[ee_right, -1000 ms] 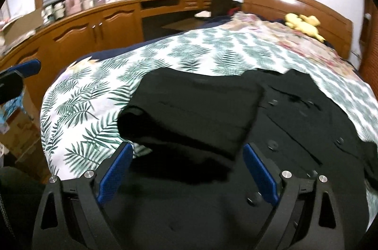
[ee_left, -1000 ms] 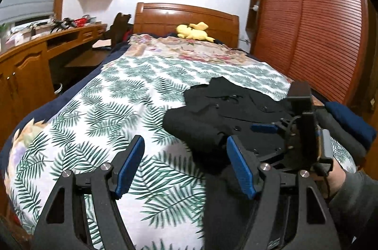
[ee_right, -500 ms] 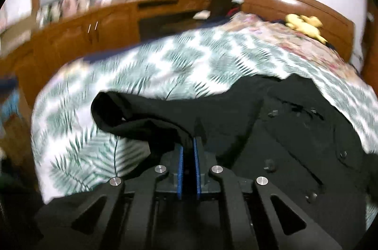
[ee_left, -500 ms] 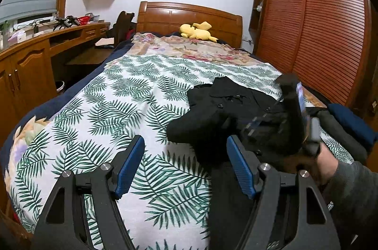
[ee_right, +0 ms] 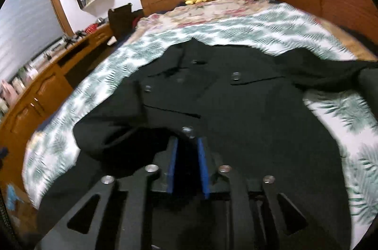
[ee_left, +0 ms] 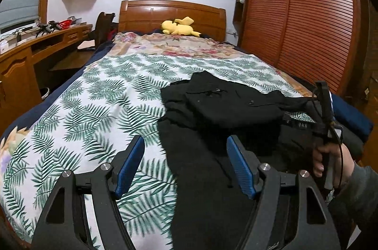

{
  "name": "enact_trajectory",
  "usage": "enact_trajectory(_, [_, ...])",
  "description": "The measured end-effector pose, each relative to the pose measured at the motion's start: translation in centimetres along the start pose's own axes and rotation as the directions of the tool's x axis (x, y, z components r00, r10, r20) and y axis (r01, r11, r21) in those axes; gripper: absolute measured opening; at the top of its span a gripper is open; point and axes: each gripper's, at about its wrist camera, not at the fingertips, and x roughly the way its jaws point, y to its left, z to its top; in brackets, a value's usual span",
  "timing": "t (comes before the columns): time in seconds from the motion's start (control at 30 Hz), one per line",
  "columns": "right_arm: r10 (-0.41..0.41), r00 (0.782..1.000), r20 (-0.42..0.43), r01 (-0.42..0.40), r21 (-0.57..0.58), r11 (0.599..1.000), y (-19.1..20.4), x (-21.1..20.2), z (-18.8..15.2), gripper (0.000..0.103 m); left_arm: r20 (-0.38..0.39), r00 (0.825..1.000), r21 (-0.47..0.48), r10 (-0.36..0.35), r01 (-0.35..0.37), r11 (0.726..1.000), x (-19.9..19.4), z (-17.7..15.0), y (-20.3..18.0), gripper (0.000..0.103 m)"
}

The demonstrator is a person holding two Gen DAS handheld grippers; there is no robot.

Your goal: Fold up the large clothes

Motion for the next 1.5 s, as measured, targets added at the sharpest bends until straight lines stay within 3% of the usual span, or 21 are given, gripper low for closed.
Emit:
enact_trajectory(0.13, [-0.015,0.999,0.035,0.017,-0.071,0.997,0.5,-1.8,-0.8,0.046,-0.008,1.0,0.016,0.003,-0.003,1.0,1.2,0.2,-1.3,0.073])
enact_trajectory(0.33, [0.037,0.998,0.059,-0.021,-0.241,0.97,5.0,-4.4,-3.5,0.05,-0.021,1.0,0.037,0.01,-0.009,0.999,2.1,0.1,-2.5,0.073])
enact_trajectory(0.67, [0.156,0.988,0.016,-0.134,-0.427,0.894,8.9,-5.0,-5.8,0.067,-0.024,0.999,0.024,0.021,-0.021,0.999,2.1,0.0,-2.1,0.073])
enact_trajectory(0.77, [0.145,0.989,-0.041,-0.148,-0.458,0.877,9.3,-3.6,-5.5,0.067,-0.021,1.0,0.019,0.023,-0.023,1.0,2.0,0.0,-1.9,0.073])
enact_trajectory(0.9, [0.05,0.993,-0.109,-0.097,-0.488,0.867,9.1,-0.5,-5.4,0.067,-0.018,0.999,0.019,0.027,-0.027,0.999,1.9,-0.1,-1.9,0.073])
enact_trajectory(0.93, [0.03,0.992,-0.121,-0.087,-0.494,0.865,8.9,0.3,-5.4,0.063,-0.019,0.999,0.019,0.027,-0.027,0.999,1.9,-0.1,-1.8,0.073])
enact_trajectory(0.97, [0.01,0.991,-0.131,-0.075,-0.501,0.862,8.6,0.9,-5.3,0.039,-0.021,0.999,0.019,0.027,-0.027,0.999,1.9,-0.1,-1.8,0.073])
enact_trajectory(1.0, [0.002,0.989,-0.149,-0.077,-0.504,0.86,8.3,1.3,-5.1,0.025,-0.019,0.999,0.018,0.027,-0.027,0.999,1.8,-0.1,-1.8,0.073])
enact_trajectory(1.03, [0.013,0.985,-0.172,-0.098,-0.497,0.862,8.0,1.5,-5.0,0.0,-0.019,0.999,0.016,0.028,-0.028,0.999,1.8,-0.1,-1.8,0.073])
enact_trajectory(1.2, [0.15,0.977,-0.15,-0.2,-0.415,0.888,7.0,-2.7,-3.2,0.0,-0.004,1.0,0.014,0.024,-0.024,1.0,1.3,0.1,-1.8,0.073])
enact_trajectory(1.33, [0.289,0.954,-0.078,-0.298,-0.335,0.894,6.1,-8.1,-2.0,0.0,0.0,1.0,0.016,0.02,-0.02,1.0,1.2,0.2,-1.9,0.073])
enact_trajectory(1.5, [0.276,0.961,0.015,-0.251,-0.372,0.894,5.5,-11.3,-1.7,0.0,-0.003,1.0,0.015,0.023,-0.023,1.0,1.2,0.1,-1.9,0.073])
